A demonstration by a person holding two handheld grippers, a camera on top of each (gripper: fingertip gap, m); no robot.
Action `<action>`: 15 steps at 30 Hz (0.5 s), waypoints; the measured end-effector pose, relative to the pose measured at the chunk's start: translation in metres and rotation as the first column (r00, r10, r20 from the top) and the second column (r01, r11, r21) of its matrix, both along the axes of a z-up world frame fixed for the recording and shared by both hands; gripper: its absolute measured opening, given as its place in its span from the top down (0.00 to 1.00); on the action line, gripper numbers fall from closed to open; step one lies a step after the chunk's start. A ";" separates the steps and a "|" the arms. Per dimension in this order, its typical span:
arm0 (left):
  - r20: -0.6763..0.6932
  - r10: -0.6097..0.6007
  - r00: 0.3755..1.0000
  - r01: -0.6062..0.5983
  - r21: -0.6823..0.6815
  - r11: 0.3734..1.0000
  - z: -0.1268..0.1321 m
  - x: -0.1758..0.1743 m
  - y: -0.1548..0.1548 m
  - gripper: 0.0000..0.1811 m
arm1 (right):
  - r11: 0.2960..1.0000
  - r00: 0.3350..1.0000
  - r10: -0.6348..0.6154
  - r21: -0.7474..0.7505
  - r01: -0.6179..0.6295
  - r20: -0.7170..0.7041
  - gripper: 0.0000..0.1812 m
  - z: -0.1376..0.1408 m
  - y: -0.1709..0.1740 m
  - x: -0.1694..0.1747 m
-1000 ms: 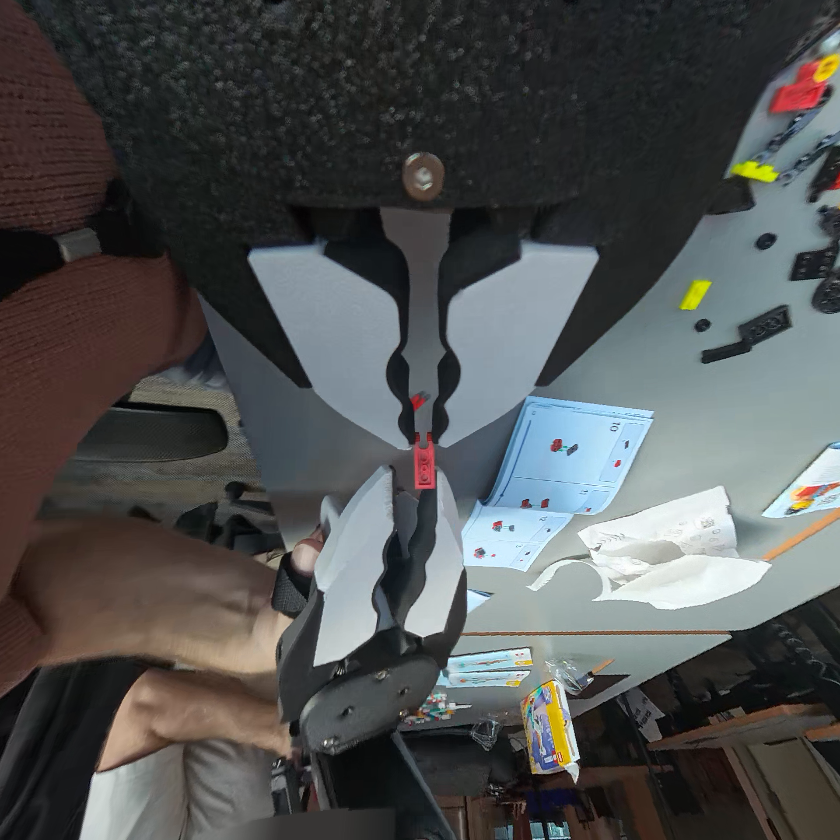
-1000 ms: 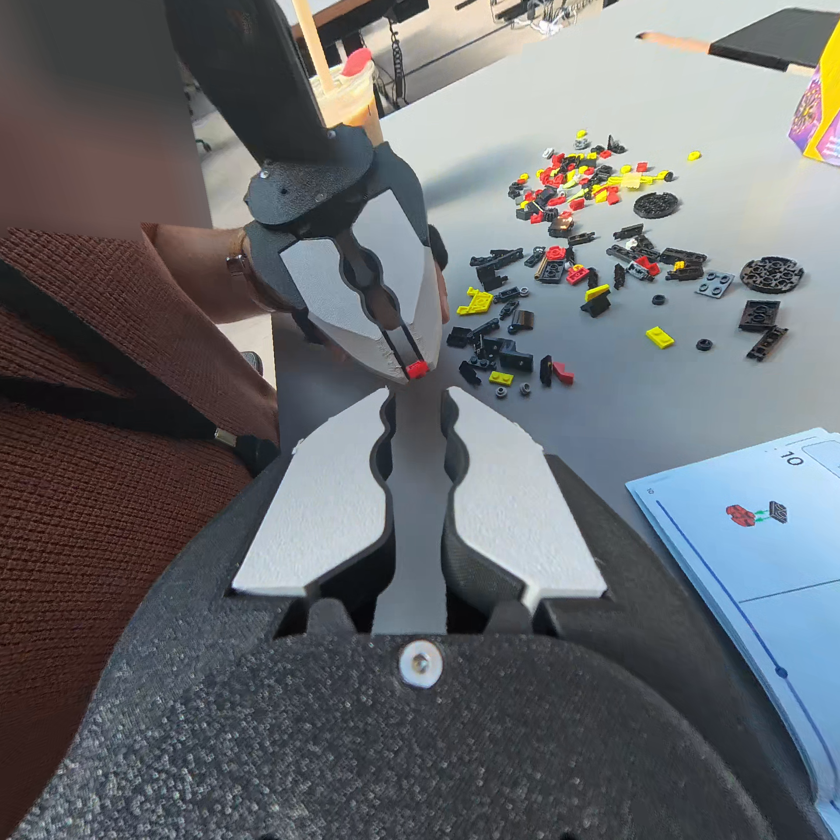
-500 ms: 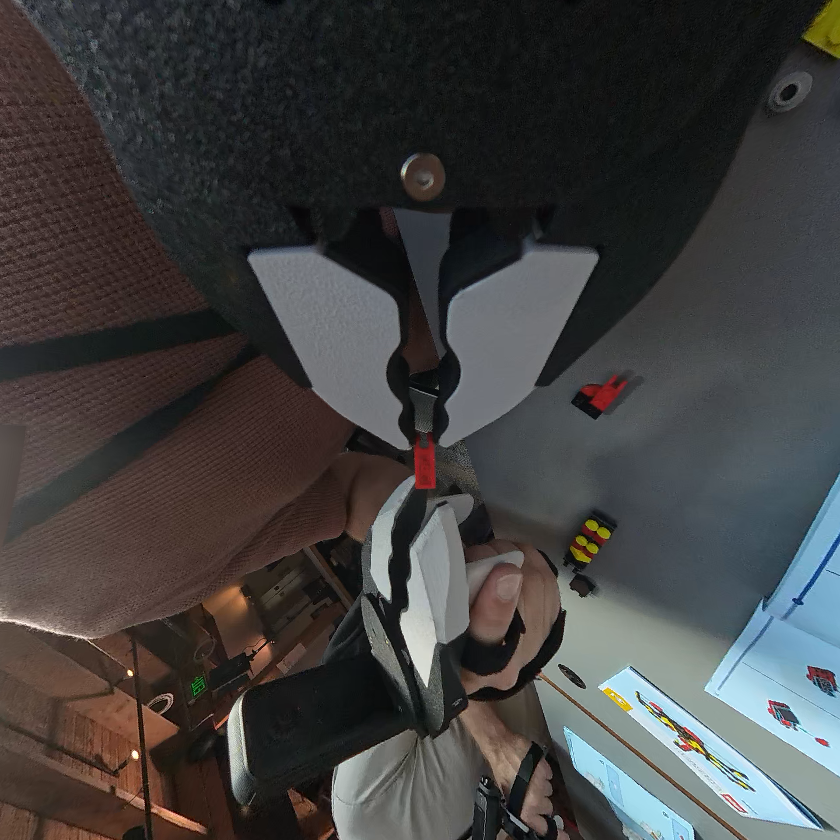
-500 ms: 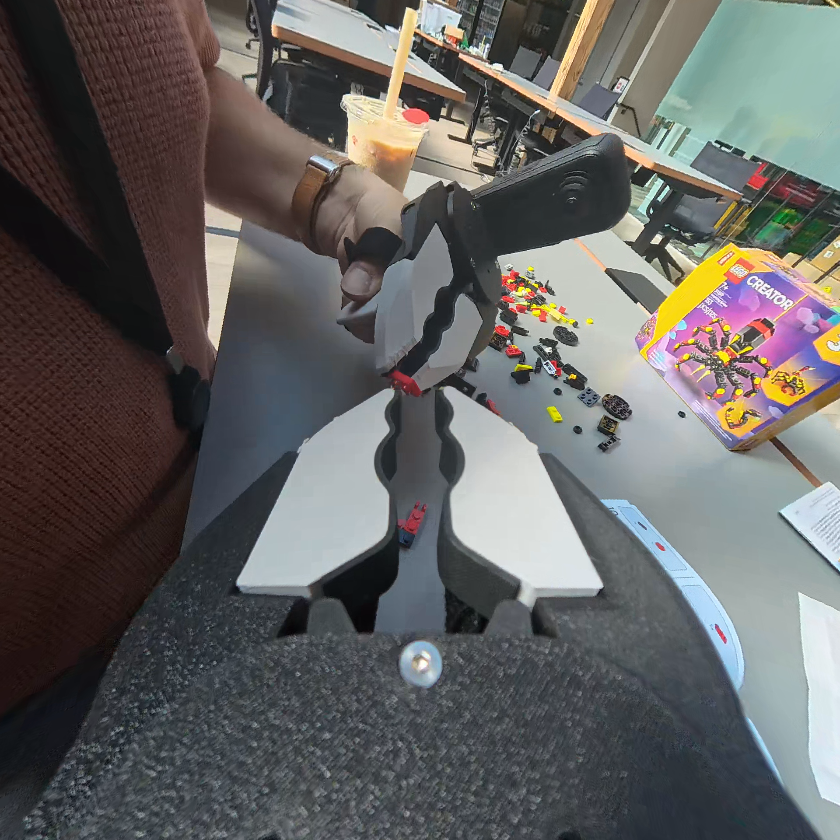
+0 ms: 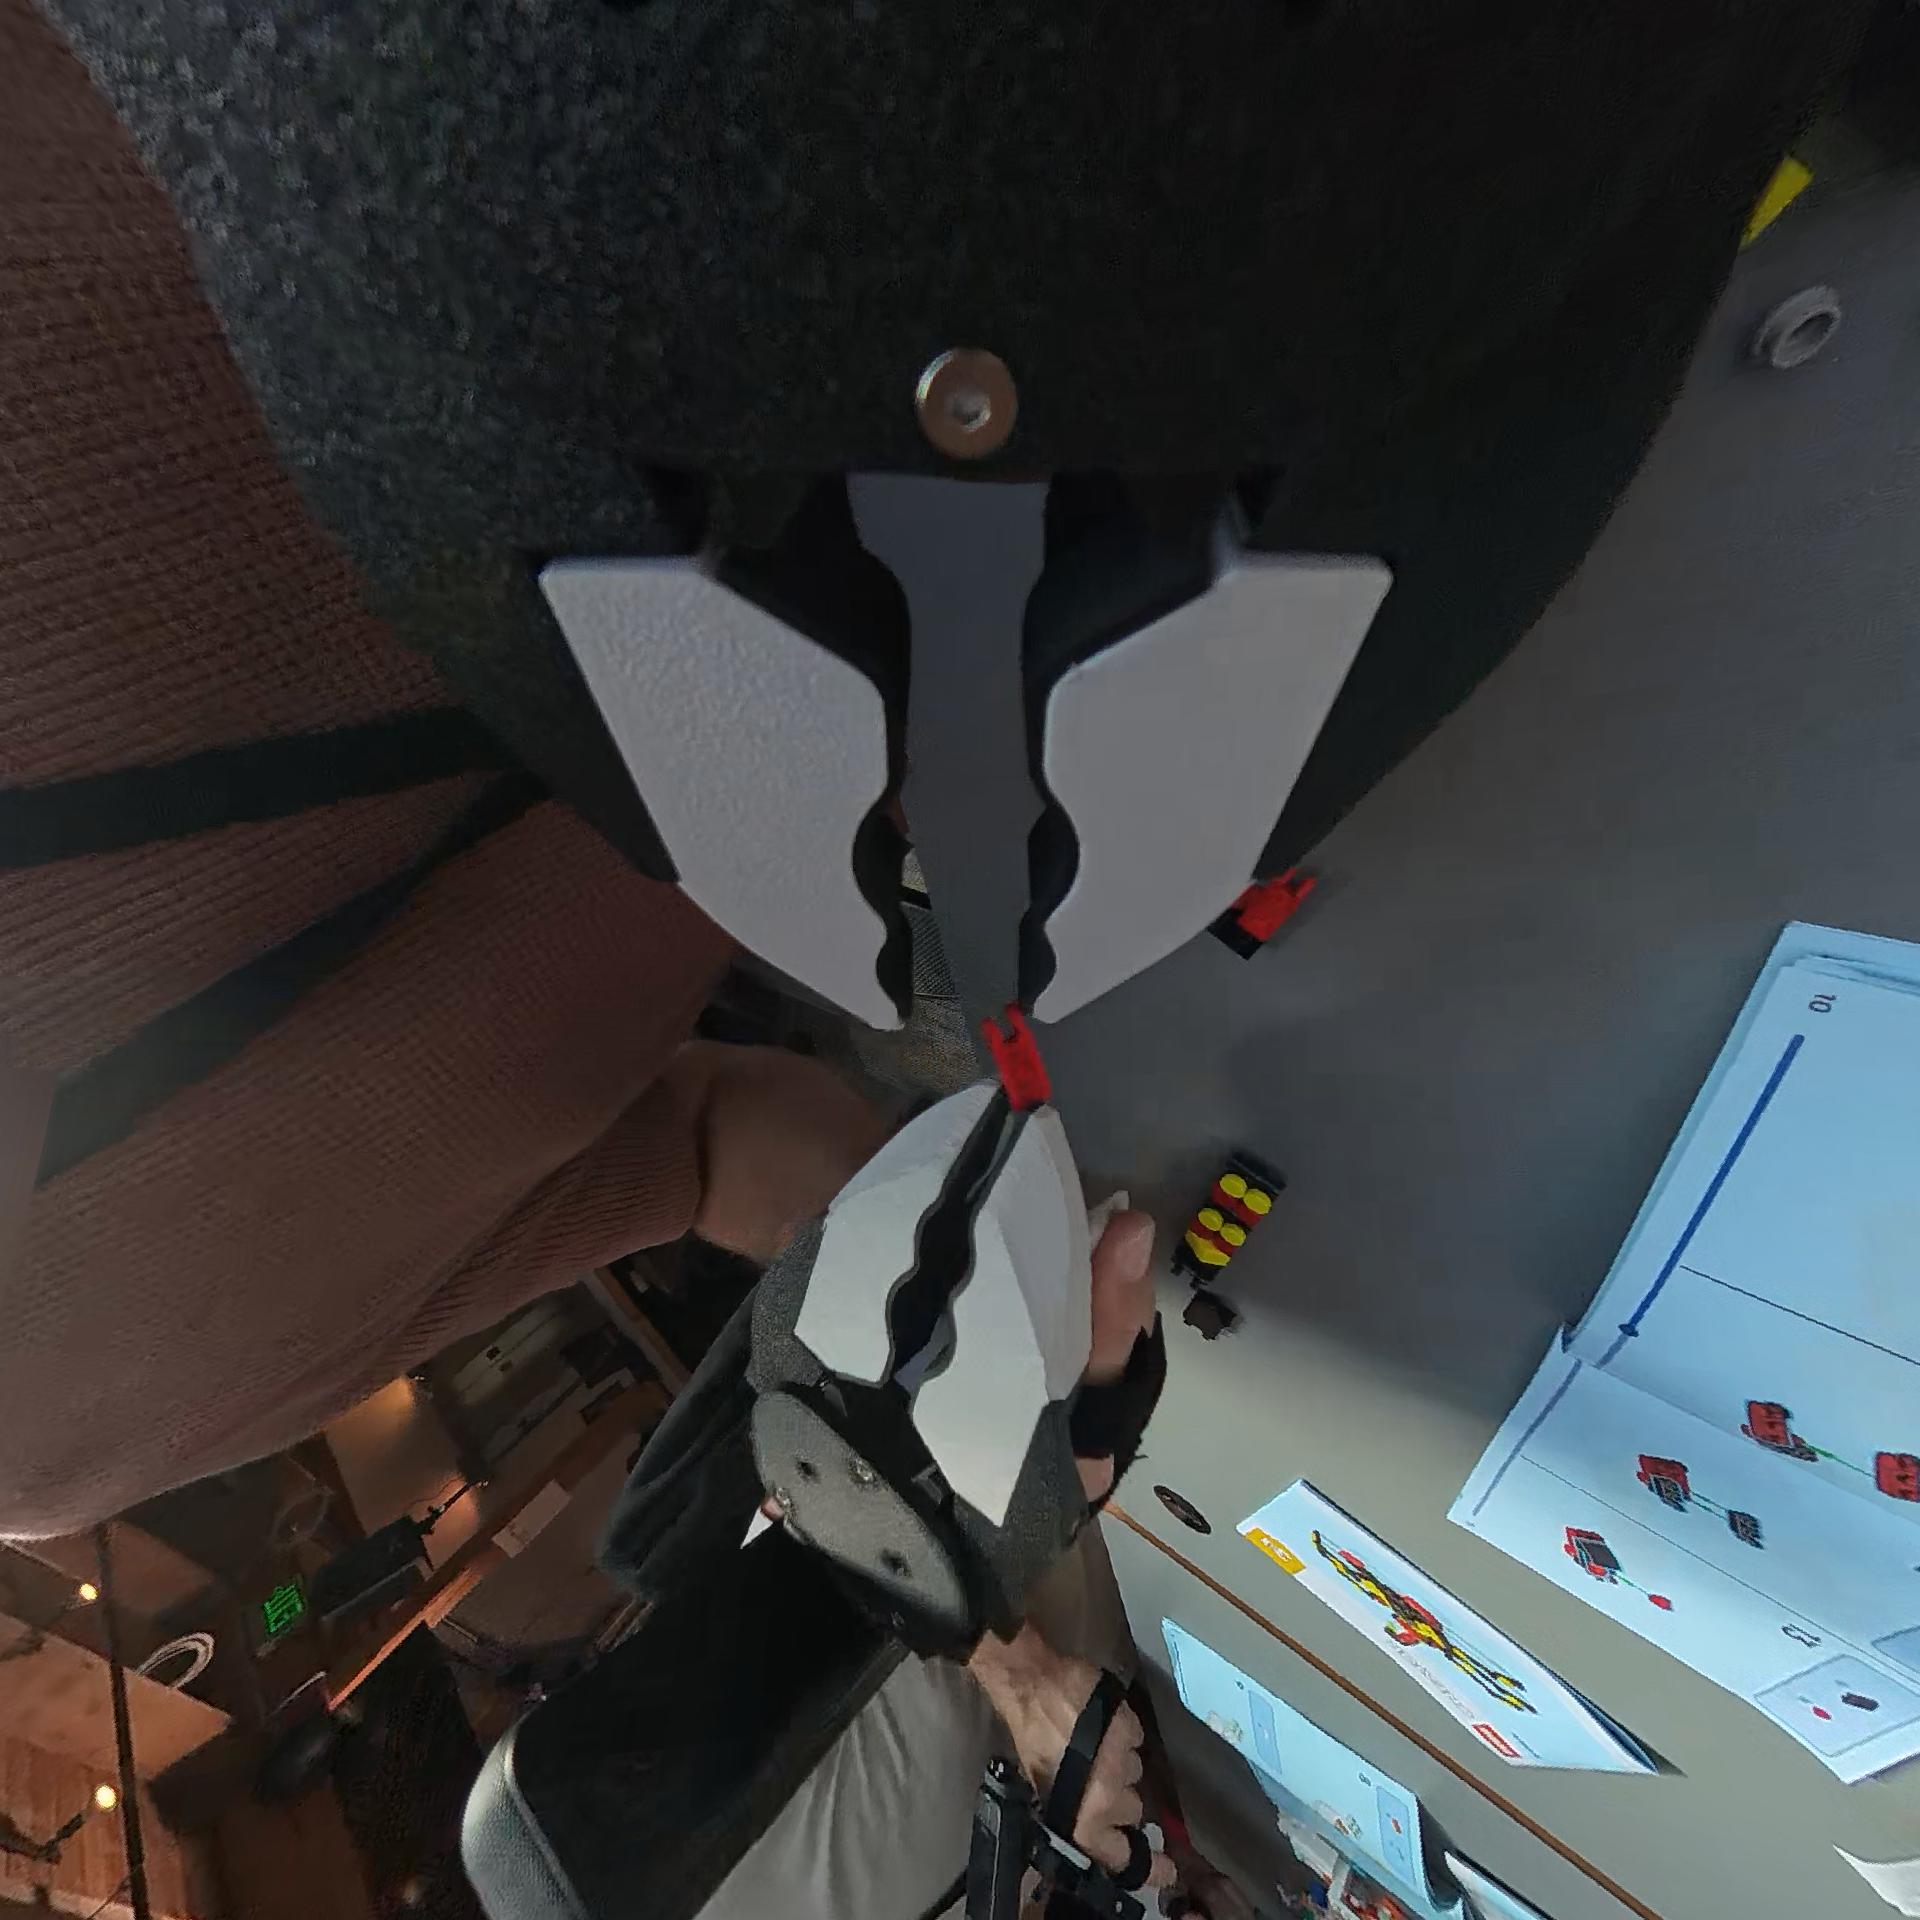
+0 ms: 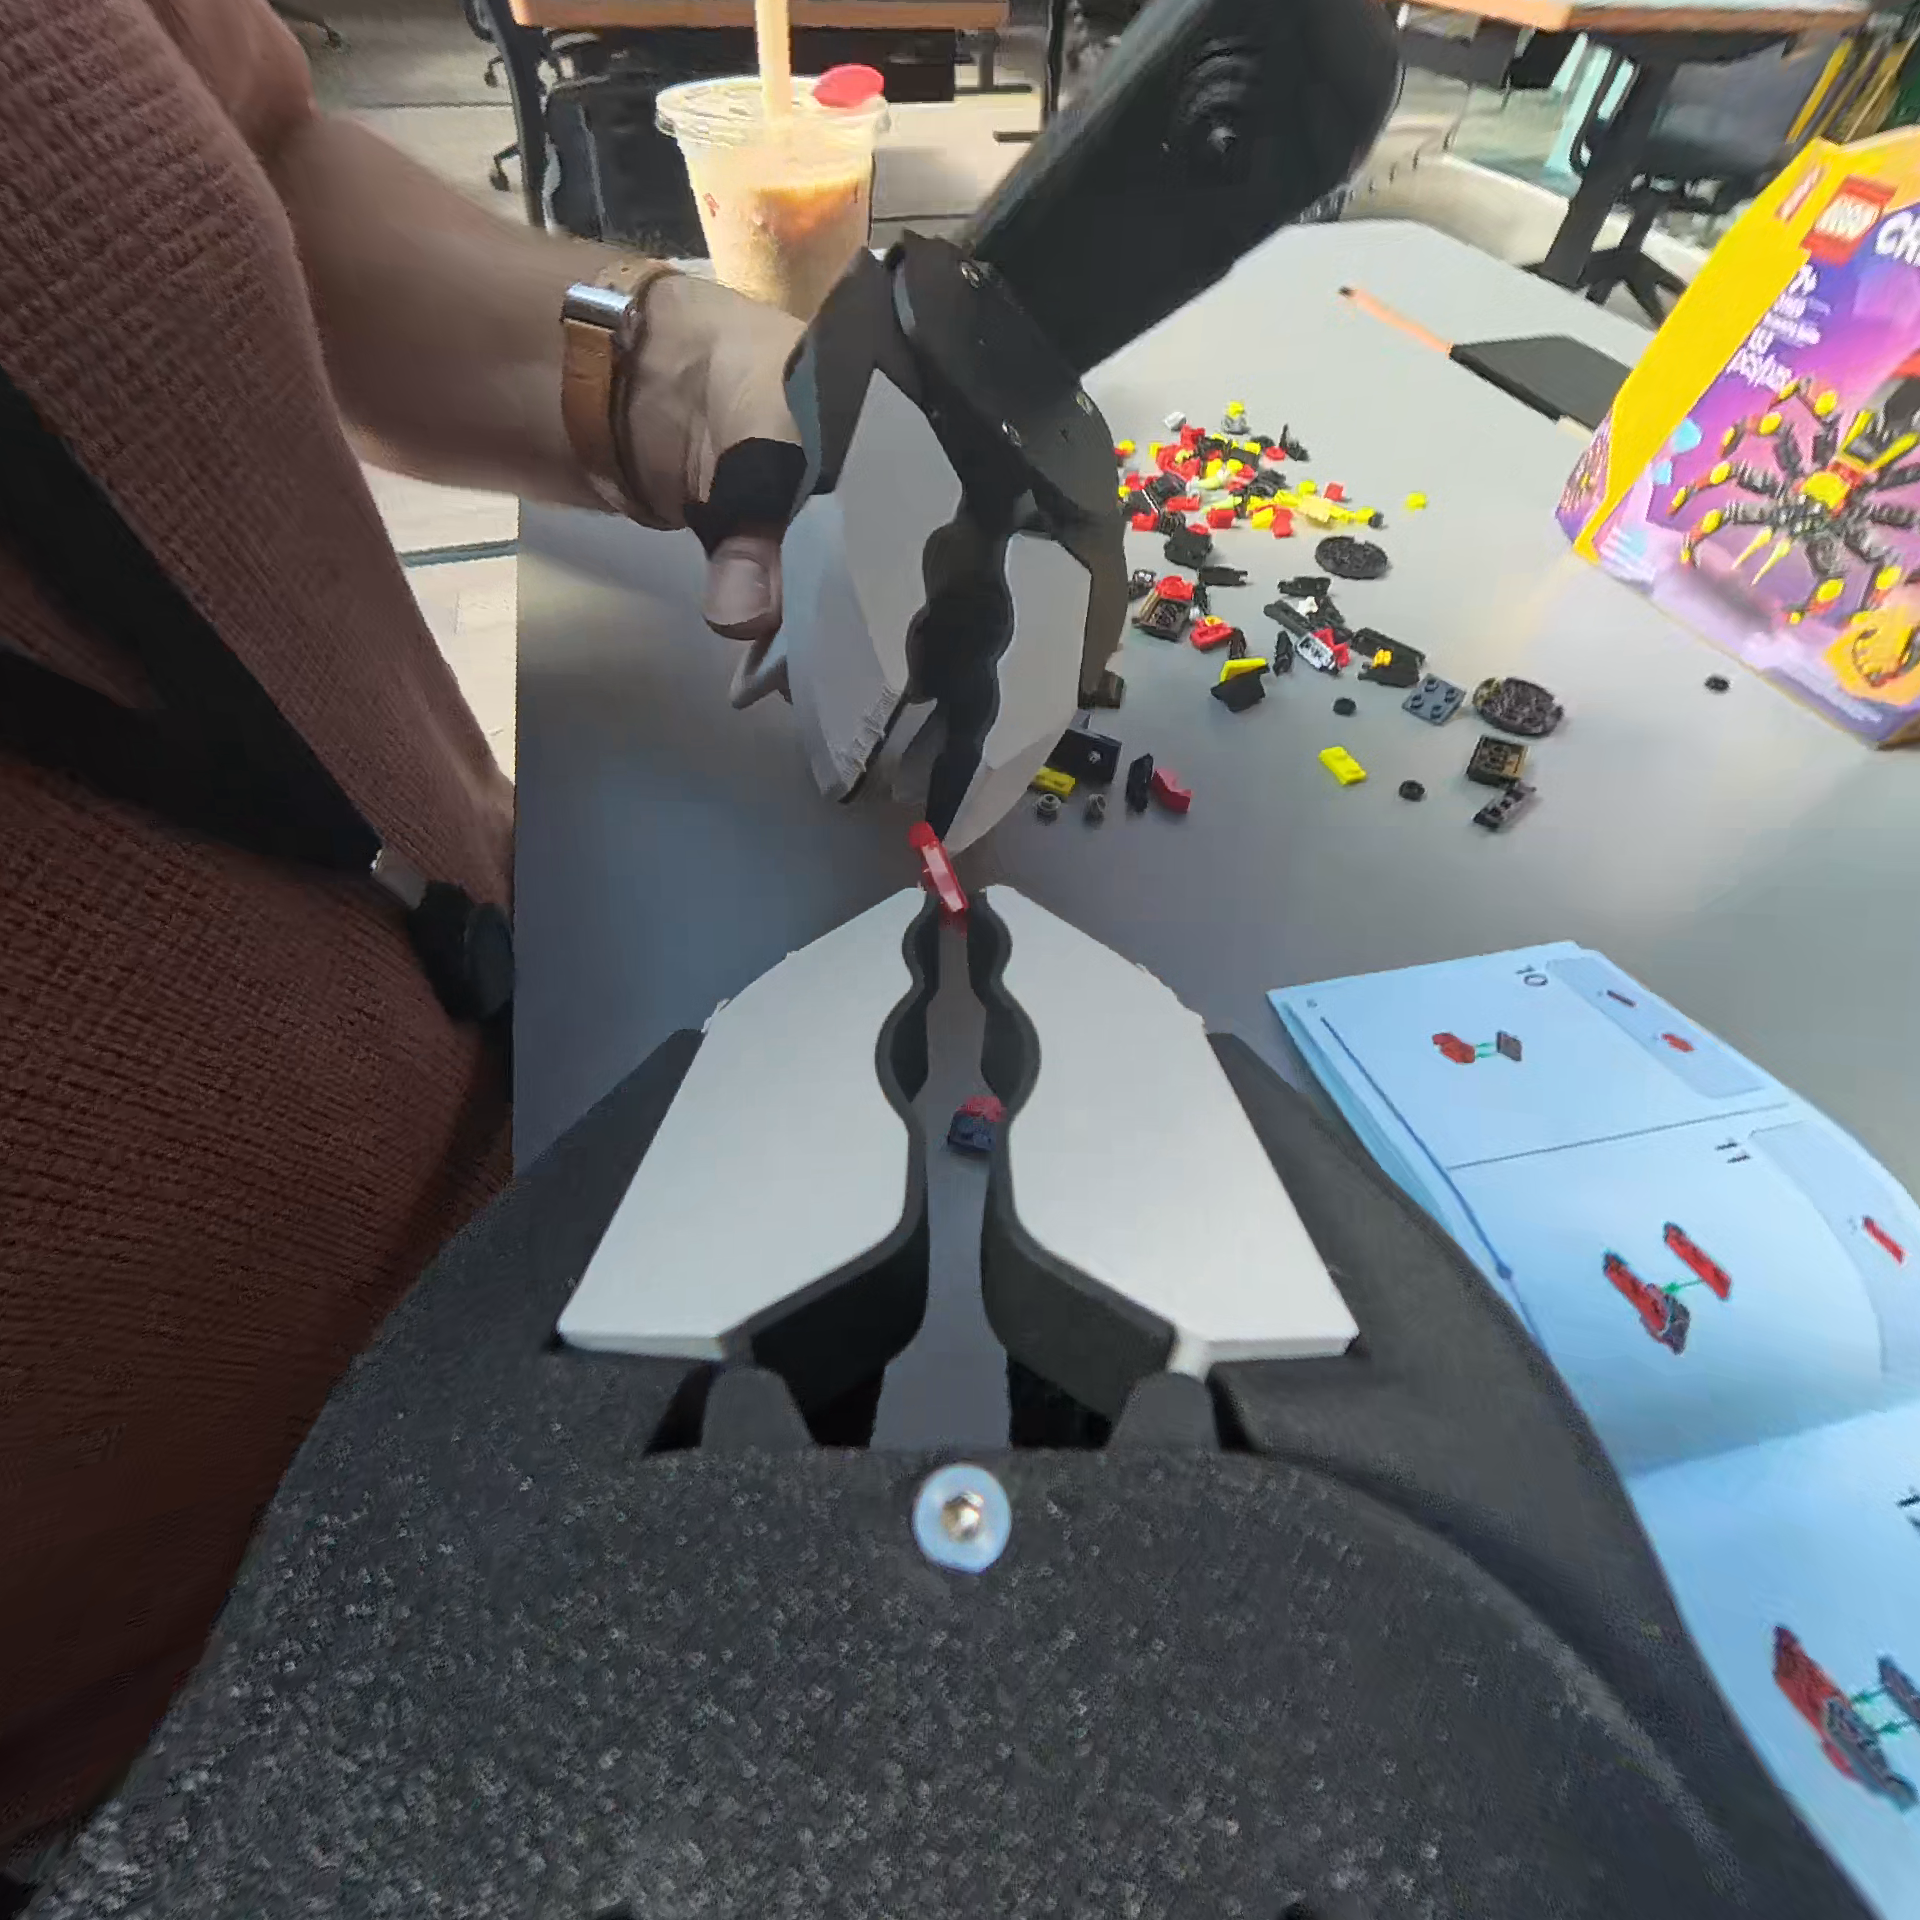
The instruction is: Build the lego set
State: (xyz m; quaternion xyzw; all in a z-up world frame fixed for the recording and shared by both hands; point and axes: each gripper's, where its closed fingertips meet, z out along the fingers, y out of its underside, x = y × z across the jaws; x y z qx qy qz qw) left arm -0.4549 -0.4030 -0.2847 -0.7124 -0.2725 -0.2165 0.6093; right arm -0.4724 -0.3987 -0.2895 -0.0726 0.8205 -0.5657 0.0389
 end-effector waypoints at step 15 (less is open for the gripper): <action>-0.850 -0.032 0.527 -0.232 -0.180 0.956 0.002 -0.008 -0.010 0.92 | 0.960 0.342 -0.214 0.131 0.249 0.915 0.98 -0.003 -0.004 0.002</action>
